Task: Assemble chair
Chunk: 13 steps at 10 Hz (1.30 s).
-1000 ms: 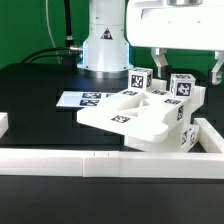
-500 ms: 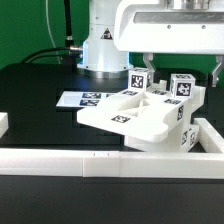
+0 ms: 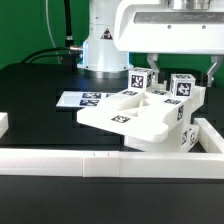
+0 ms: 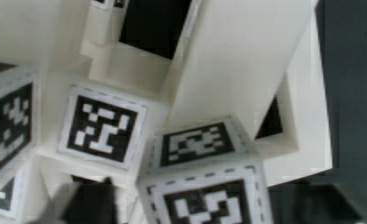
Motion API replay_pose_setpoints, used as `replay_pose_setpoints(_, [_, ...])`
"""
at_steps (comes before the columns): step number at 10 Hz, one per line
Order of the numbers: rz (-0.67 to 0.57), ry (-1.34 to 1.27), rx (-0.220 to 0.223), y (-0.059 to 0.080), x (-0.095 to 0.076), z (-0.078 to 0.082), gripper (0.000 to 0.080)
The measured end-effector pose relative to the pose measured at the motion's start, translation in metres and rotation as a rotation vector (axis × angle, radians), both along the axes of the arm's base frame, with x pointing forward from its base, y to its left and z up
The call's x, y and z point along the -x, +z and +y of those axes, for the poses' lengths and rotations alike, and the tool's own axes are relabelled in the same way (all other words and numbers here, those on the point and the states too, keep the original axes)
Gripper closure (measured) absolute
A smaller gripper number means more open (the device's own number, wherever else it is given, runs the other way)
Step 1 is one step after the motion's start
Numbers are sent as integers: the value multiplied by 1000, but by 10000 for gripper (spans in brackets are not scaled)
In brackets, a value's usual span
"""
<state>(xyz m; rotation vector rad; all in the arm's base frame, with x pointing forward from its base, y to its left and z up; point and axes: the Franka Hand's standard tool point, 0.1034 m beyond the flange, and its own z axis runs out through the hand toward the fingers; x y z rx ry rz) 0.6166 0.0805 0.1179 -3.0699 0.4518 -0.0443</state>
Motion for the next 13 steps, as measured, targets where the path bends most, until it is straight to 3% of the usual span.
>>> replay_pose_setpoints(1, [0,0,0,0,0,0,518])
replay_pose_setpoints(5, [-1,0,-7,0,0,1,517])
replay_pose_setpoints(13, [-7,-861,-50,1,-5,-4,515])
